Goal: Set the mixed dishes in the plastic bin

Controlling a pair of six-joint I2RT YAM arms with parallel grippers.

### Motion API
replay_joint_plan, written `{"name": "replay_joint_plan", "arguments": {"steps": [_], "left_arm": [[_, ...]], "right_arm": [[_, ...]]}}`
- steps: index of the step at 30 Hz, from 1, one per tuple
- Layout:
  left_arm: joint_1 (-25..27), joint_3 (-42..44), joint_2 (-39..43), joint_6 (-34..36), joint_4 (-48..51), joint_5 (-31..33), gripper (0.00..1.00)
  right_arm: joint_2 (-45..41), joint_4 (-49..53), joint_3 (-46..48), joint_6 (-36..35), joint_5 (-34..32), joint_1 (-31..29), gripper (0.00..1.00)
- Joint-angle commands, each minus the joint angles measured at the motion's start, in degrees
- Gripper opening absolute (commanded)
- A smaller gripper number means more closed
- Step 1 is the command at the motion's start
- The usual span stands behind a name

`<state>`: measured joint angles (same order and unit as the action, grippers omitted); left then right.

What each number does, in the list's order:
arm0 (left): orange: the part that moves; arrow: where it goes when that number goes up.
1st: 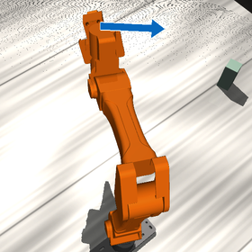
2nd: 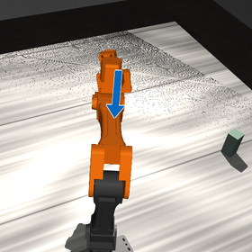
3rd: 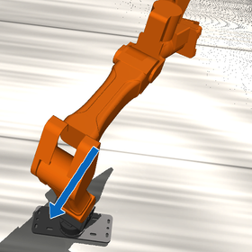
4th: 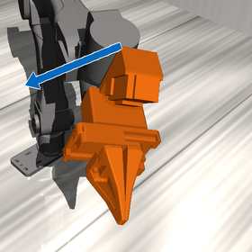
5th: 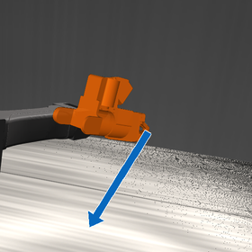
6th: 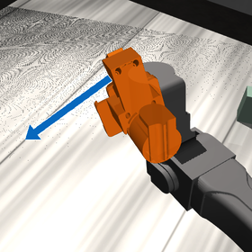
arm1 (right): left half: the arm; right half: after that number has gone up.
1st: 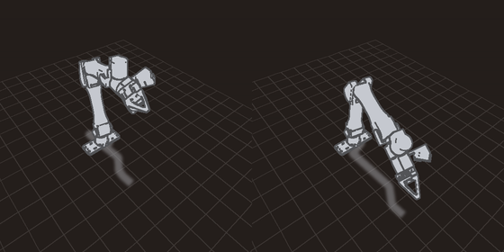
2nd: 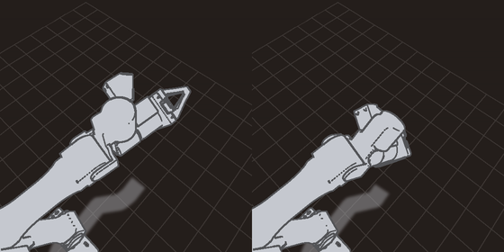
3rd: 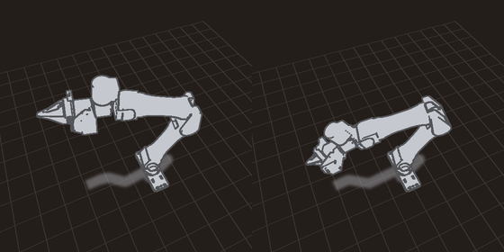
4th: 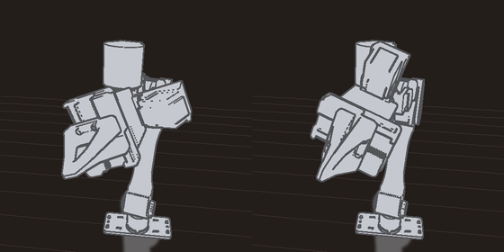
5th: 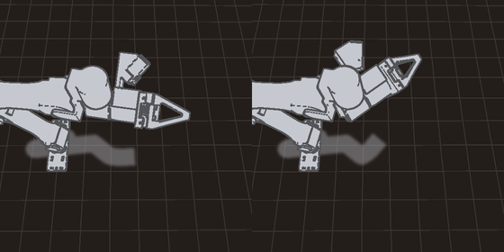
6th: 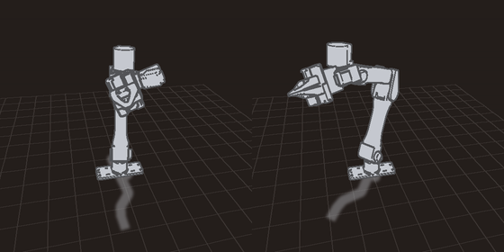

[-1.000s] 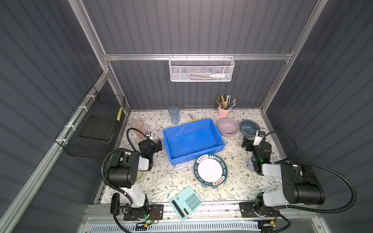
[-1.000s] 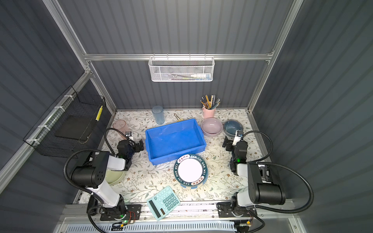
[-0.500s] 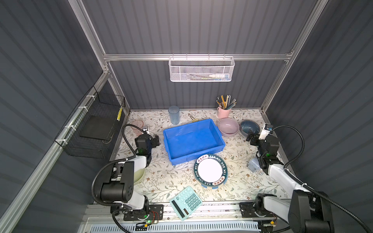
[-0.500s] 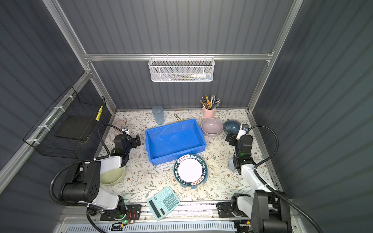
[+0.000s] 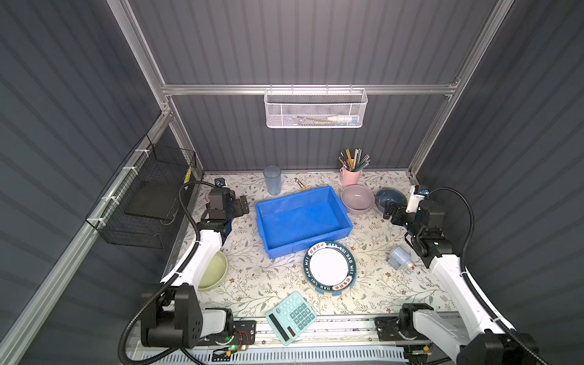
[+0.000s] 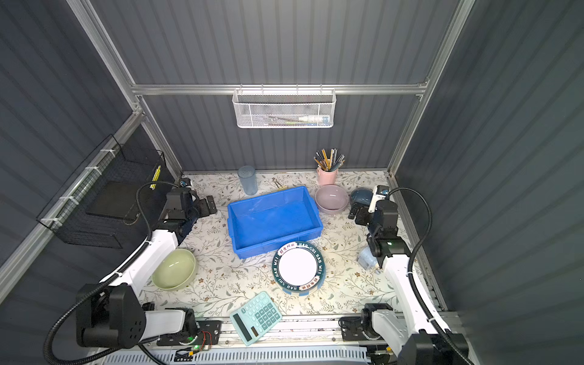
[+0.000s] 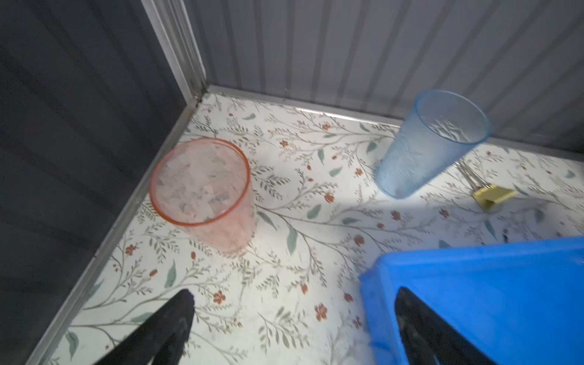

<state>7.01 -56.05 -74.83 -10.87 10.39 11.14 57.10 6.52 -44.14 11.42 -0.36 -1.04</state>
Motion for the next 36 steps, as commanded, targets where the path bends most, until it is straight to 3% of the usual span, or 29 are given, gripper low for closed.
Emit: {"name": "replay_joint_plan", "arguments": {"steps": [1, 5, 9, 15, 22, 36], "left_arm": [[3.8, -4.8, 1.1, -2.3, 15.2, -5.1, 1.0], [9.2, -6.9, 3.7, -4.0, 20.3, -8.4, 1.0], [10.7, -8.7, 6.4, -6.0, 24.9, -14.1, 1.0], [11.4, -13.8, 7.8, -3.1, 35.9, -20.0, 0.99], [12.5, -11.5, 9.6, -5.5, 39.2, -28.6, 0.93], [35.6, -1.0, 7.9, -17.5, 30.2, -21.1, 0.81]], "right_arm": [[1.0, 10.6, -3.9, 0.2, 4.1, -2.0, 0.99], [2.5, 17.2, -6.9, 1.7, 7.0, -4.4, 0.99], [3.2, 21.0, -7.5, 2.9, 10.7, -6.8, 0.99], [3.2, 26.6, -7.1, 3.3, 12.4, -11.7, 0.98], [1.3, 29.5, -5.3, 5.6, 16.1, -15.2, 0.94], [-0.2, 29.3, 1.9, 9.5, 23.4, -16.7, 0.84]]}}
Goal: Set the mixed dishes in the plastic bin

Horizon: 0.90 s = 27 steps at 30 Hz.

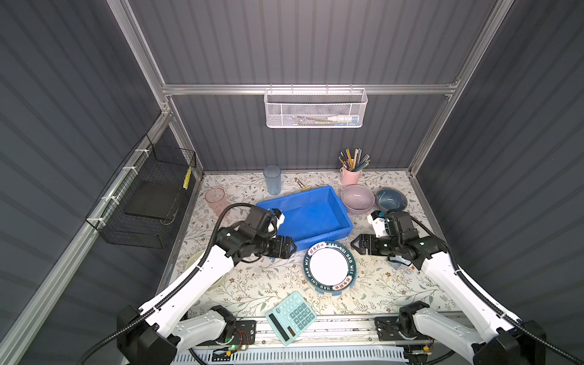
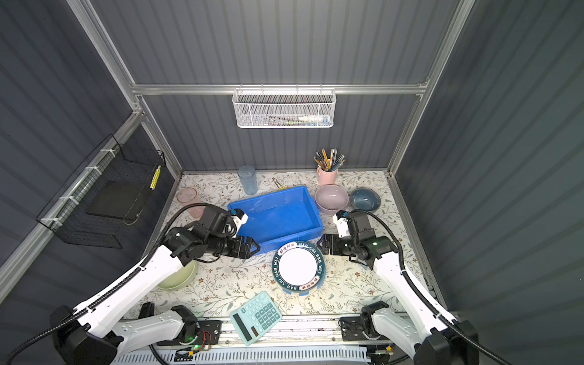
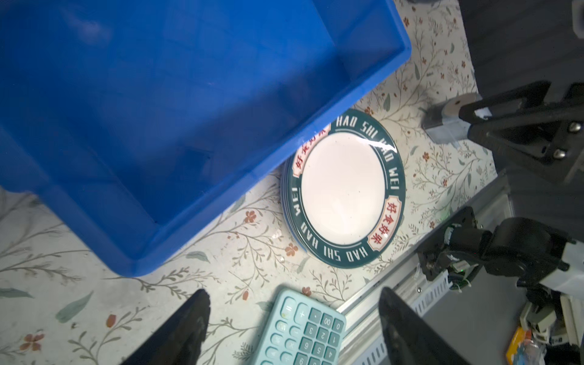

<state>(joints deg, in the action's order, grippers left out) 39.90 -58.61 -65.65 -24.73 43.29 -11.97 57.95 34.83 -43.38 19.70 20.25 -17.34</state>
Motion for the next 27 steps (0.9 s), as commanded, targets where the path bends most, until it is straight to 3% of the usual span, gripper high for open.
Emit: {"name": "replay_joint_plan", "arguments": {"steps": [1, 9, 16, 27], "left_arm": [[3.8, 2.3, -2.0, -4.5, -3.5, 2.3, 0.79], [9.0, 5.4, -7.8, -8.8, -10.4, 3.9, 0.63], [10.0, 6.5, -12.7, -9.3, -13.0, 5.3, 0.51], [10.7, 8.7, -18.3, -7.9, -18.2, 3.3, 0.35]], "right_arm": [[-1.2, 0.8, 1.5, 1.8, 2.9, -0.4, 0.84], [-0.9, -0.5, 4.9, 5.7, 4.0, -0.4, 0.74], [1.8, -3.5, 7.4, 8.2, 6.5, -0.4, 0.54], [4.1, -6.7, 9.9, 8.8, 8.2, -0.3, 0.47]]}}
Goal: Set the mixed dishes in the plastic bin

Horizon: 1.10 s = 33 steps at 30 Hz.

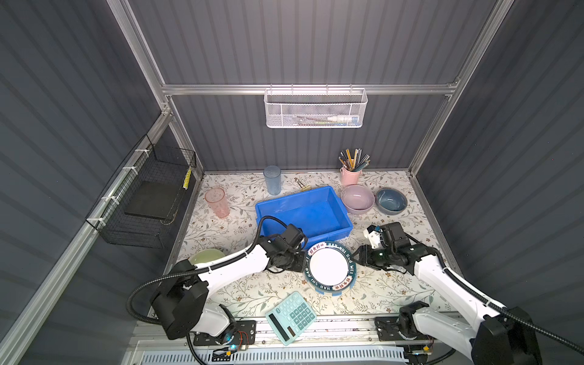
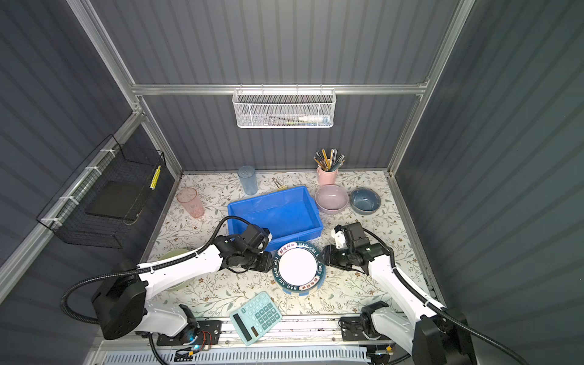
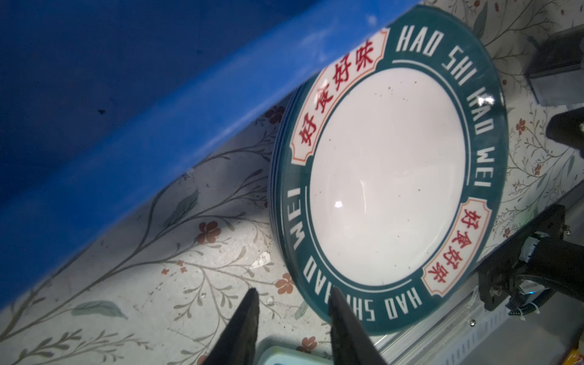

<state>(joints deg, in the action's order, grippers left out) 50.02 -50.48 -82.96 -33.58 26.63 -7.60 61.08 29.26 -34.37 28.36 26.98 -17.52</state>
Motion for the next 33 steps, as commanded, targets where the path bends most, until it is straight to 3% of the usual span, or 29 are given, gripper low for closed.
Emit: {"name": "replay_joint_plan", "arguments": {"steps": [1, 9, 15, 33], "left_arm": [[0.6, 0.5, -1.5, 1.2, -1.4, -1.0, 0.34], [0.9, 0.2, -3.7, 1.2, -2.4, -0.3, 0.3], [1.0, 0.2, -4.9, 1.2, -2.6, -0.3, 0.21], [1.2, 0.2, -7.7, 0.7, -3.3, 0.0, 0.14]], "right_arm": [[1.5, -1.5, 1.1, 0.2, 1.6, -0.2, 0.45], [4.8, -3.0, 2.1, 0.4, 1.5, -0.2, 0.42], [5.2, -4.0, 2.6, 0.7, 2.8, -0.2, 0.4], [-0.6, -3.0, 2.2, 0.9, 6.9, -0.2, 0.38]]}}
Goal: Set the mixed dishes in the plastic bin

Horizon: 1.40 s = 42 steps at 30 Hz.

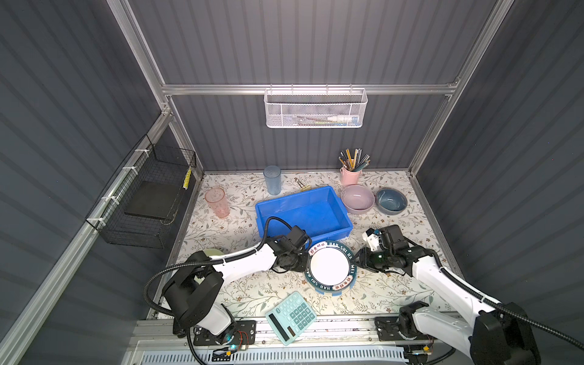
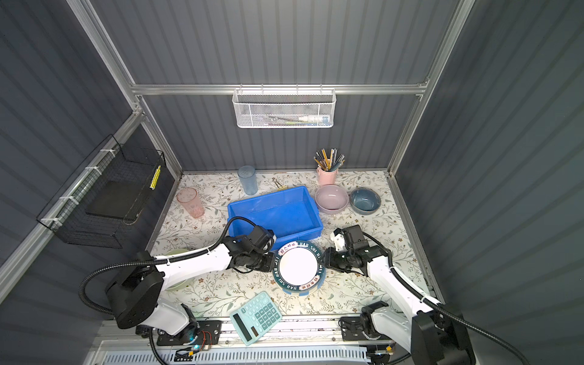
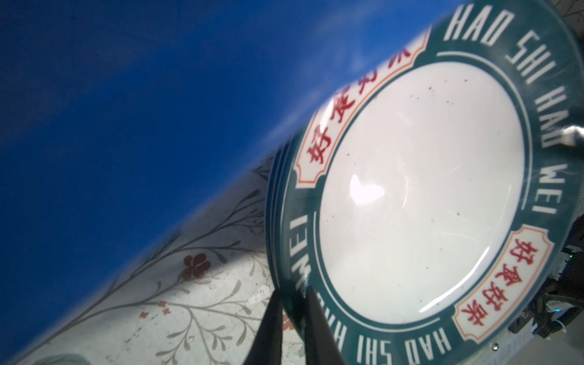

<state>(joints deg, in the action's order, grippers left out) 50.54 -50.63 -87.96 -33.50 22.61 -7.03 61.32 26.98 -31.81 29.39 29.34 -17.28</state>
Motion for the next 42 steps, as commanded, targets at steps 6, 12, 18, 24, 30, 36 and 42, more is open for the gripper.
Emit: {"name": "replay_joint_plan", "arguments": {"steps": [6, 12, 18, 24, 30, 36, 42], "left_arm": [[0.8, 0.4, -2.9, 0.5, 0.8, -0.3, 0.14], [0.8, 0.3, -3.4, 0.4, 0.7, -0.2, 0.14], [0.9, 0.3, -3.6, 0.3, 0.8, -0.2, 0.13], [0.9, 0.4, -3.4, 0.1, 1.0, 0.2, 0.13], [0.9, 0.3, -3.7, 0.1, 0.8, 0.3, 0.13], [0.9, 0.1, -4.2, 0.3, 0.5, -0.1, 0.13], [0.9, 0.2, -4.4, 0.4, 0.3, -0.3, 0.13]], "right_arm": [[-1.9, 2.0, -1.5, -1.2, 3.3, -0.5, 0.39], [-2.8, 4.0, -2.5, -1.8, 2.3, -0.5, 0.39], [-3.0, 4.7, -2.6, -2.0, 2.0, -0.5, 0.39], [-3.4, 5.6, -3.2, -2.2, 1.5, -0.5, 0.39], [-3.4, 3.3, -2.4, -1.6, 3.6, -0.5, 0.38], [-2.6, -3.8, 1.1, 0.6, 8.0, -0.5, 0.36], [-1.6, -9.8, 3.7, 2.4, 10.2, -0.4, 0.34]]}}
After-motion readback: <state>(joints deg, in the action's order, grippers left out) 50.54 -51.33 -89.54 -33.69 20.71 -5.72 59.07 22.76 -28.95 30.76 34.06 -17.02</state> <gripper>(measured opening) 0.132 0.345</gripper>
